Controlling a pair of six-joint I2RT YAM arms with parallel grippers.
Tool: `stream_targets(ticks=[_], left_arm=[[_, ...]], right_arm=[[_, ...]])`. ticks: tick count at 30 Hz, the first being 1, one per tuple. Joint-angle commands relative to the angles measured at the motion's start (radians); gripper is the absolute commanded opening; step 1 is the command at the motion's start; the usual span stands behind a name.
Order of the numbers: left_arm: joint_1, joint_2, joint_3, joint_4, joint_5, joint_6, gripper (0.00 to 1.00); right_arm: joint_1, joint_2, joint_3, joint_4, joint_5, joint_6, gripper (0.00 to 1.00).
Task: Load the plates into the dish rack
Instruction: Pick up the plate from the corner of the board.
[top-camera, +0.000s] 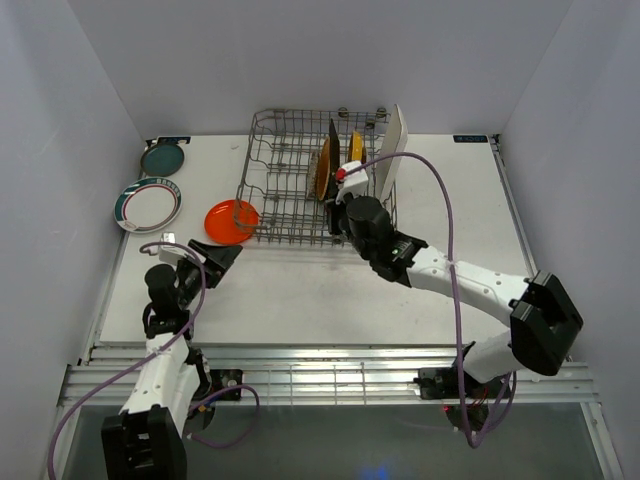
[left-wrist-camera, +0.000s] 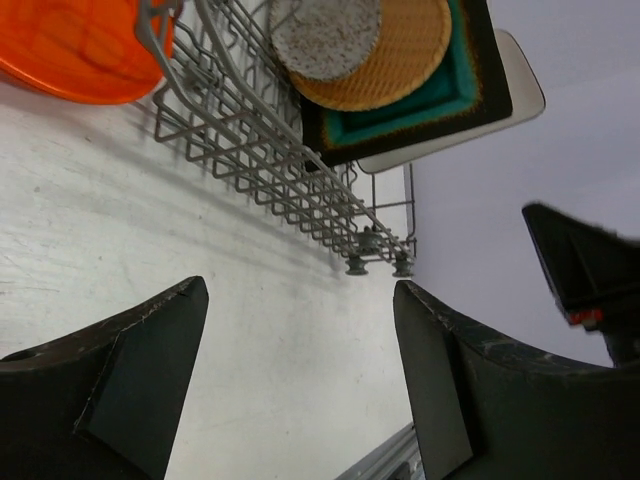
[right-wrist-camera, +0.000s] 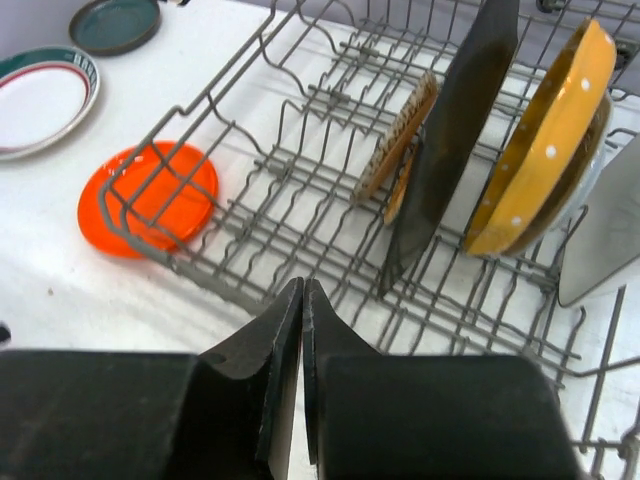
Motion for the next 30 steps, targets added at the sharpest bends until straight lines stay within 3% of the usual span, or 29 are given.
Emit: stream_targets(ticks=[1,4,9,16,22,25,30], left_arm=[[0.002,0.019,0.012,0.014,-0.129,-0.05,0.84],[0.002,0.051,0.019,0.014,-0.241,-0.121,0.84],[0.005,0.138,0.045,0.012,-0.417,-0.228,0.98],[0.049,0.296,0.16,0.011,-0.496,-0.259,0.98],[0.124,0.411,0.201,0.006,-0.569,-0.418,0.96],[0.138,0.45,0.221,-0.006,-0.673,-0.48,0.98],[0.164,0.517,0.262,-0.006,-0.734,-0.527,0.98]], right_arm=[[0.003,-0.108,-0.1,0.069,-0.045,0.001,0.08],[0.003,-0.189,-0.203,0.097,-0.059,0.017,0.08],[0.003,-0.301,-0.328,0.135,-0.056,0.023,0.08],[0.001,-0.468,-0.479,0.166,-0.034,0.02,0.08],[0.001,-0.603,-0.575,0.194,-0.025,0.031,0.1],[0.001,-0.64,-0.598,0.195,-0.016,0.034,0.12],[0.001,-0.651,-0.608,0.194,-0.016,0.04,0.12]])
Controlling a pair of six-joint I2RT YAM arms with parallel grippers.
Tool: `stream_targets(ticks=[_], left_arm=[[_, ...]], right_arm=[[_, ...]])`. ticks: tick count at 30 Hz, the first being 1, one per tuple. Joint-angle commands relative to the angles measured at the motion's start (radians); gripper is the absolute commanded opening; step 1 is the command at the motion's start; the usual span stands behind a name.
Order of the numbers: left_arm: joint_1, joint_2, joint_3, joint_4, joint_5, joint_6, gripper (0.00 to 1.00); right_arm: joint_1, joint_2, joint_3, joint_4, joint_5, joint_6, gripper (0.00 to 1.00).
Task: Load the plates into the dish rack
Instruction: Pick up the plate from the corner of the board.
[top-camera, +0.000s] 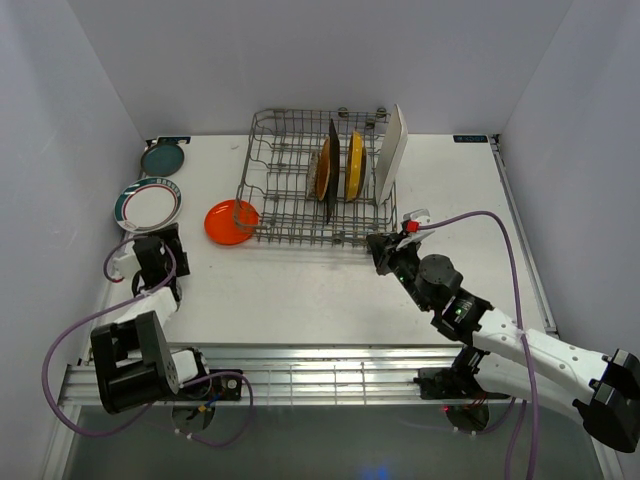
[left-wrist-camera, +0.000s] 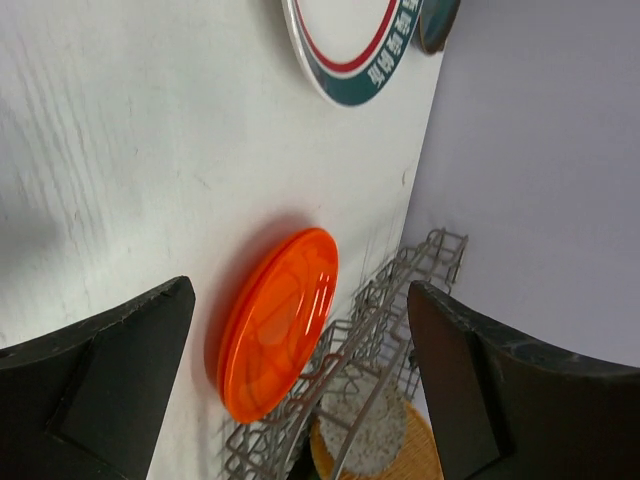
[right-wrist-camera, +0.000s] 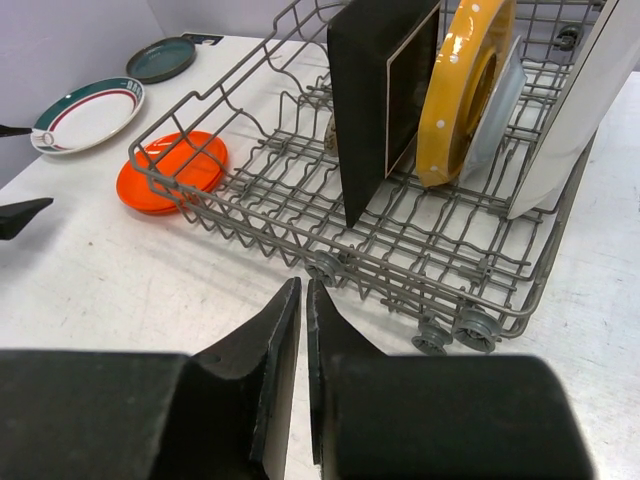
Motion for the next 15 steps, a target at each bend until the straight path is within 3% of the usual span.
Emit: stream_targets(ticks=[1,15], left_arm=[[0.015,0.034,0.063,0.002,-0.092,-0.068,0.98],[0.02,0.278,0.159,0.099,-0.287,-0.151,0.92]], right_arm=[[0.001,-0.011,-0.011,0.059,0.017,0.013,0.12],[0.001,-0.011,-0.015,0.065,0.003,0.021,0.13]])
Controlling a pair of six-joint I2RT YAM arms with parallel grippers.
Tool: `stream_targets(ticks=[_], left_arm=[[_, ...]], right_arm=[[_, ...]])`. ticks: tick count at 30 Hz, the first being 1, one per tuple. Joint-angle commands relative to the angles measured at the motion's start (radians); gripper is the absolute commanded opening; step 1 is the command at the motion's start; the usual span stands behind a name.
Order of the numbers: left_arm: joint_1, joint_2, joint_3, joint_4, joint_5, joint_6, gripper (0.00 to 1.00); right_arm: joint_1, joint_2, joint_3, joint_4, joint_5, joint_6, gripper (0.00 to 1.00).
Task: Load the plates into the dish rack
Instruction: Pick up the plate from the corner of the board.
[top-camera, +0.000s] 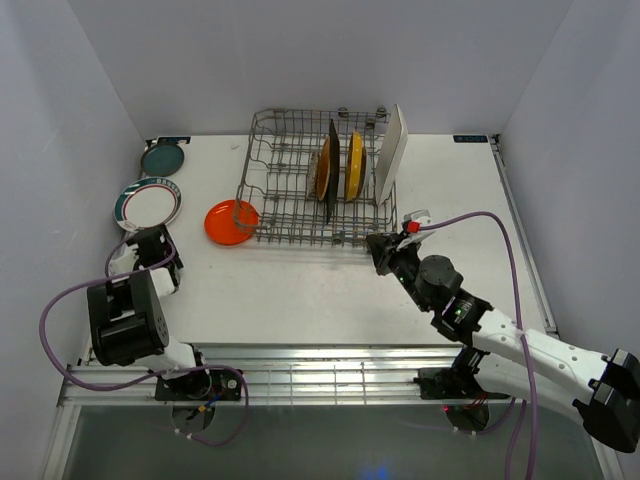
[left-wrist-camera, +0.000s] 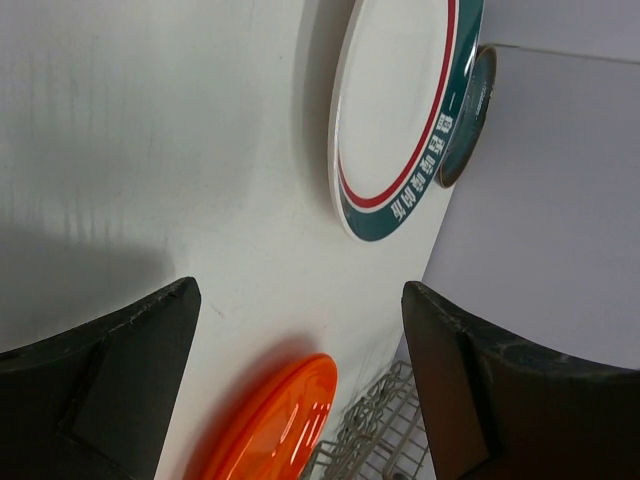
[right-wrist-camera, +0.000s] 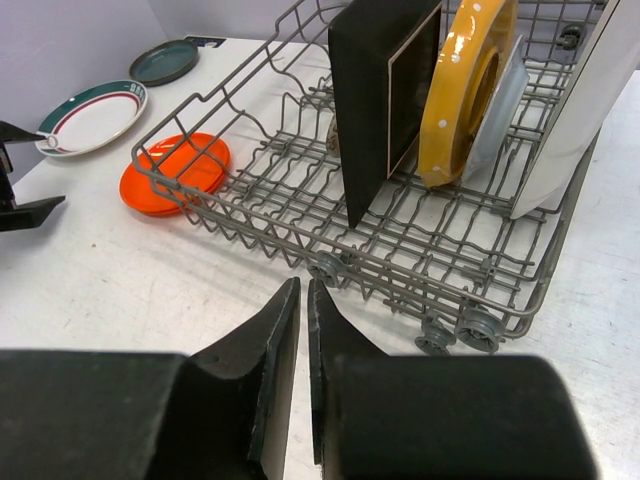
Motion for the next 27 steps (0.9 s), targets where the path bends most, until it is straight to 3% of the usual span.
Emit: stream_targets(ticks=[1,14,15,19,27], left_arm=[[0.005,0.029,0.053,0.053,-0.089,-0.013,0.92],[0.005,0.336,0.228,0.132,-0.057,-0.04,0.84],[0.005,0.368,0.233,0.143,-0.055,-0.042,0.8],[0.005,0.428,0.237,0.252,-0.045,-0.04,0.72],[0.005,0.468,0.259,0.268,-0.077,-0.025,0.66]], right_arm=[[0.001,-0.008,-0.011,0.052,0.003,0.014,0.13],[0.001,0.024,-0.005,0.061,-0.015,0.022,0.15],[0.001,0.025,-0.005,0.061,-0.012,0.023,0.14],[0.001,0.024,-0.008,0.061,-0.008,0.022,0.15],[0.001,0.039,-0.008,0.072,-0.011,0.026,0.15]])
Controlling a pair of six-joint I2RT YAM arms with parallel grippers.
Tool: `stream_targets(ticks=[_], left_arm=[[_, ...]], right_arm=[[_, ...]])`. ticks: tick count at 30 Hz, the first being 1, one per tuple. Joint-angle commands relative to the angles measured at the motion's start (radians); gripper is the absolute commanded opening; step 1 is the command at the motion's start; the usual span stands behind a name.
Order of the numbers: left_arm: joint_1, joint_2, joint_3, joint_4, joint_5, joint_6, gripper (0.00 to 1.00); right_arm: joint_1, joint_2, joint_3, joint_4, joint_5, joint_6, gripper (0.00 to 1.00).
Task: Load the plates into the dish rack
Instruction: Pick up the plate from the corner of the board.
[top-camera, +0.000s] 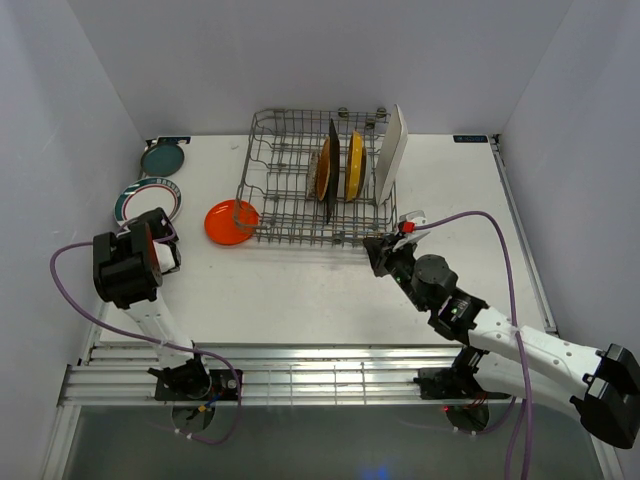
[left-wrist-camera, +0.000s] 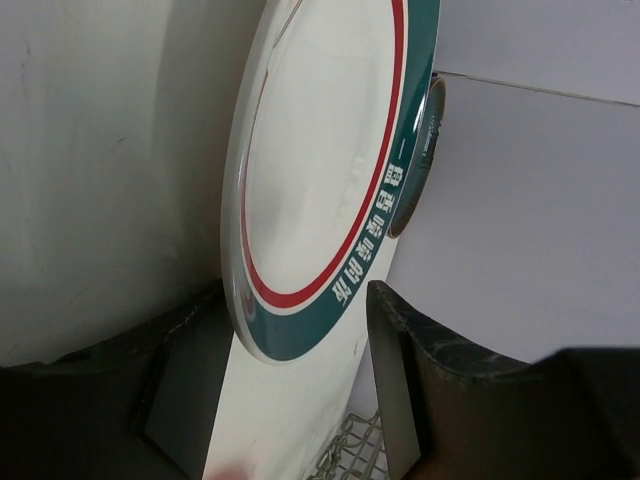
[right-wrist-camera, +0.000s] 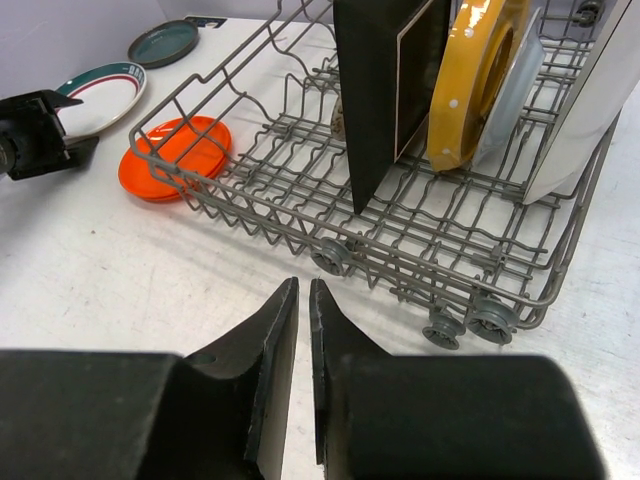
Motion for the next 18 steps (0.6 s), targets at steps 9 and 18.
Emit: stream_targets(ticks=[9,18], left_arm=[[0.006,0.077,0.048,-0.03,-0.035,0.024,0.42],[0.007,0.107,0.047,0.009,-0.006,0.016,0.14]], right_arm=[[0.001,0.021,0.005,0.069,-0.006,0.012,0.15],[0.001,0.037,0.011,0.07,-0.017,0.017,0.15]])
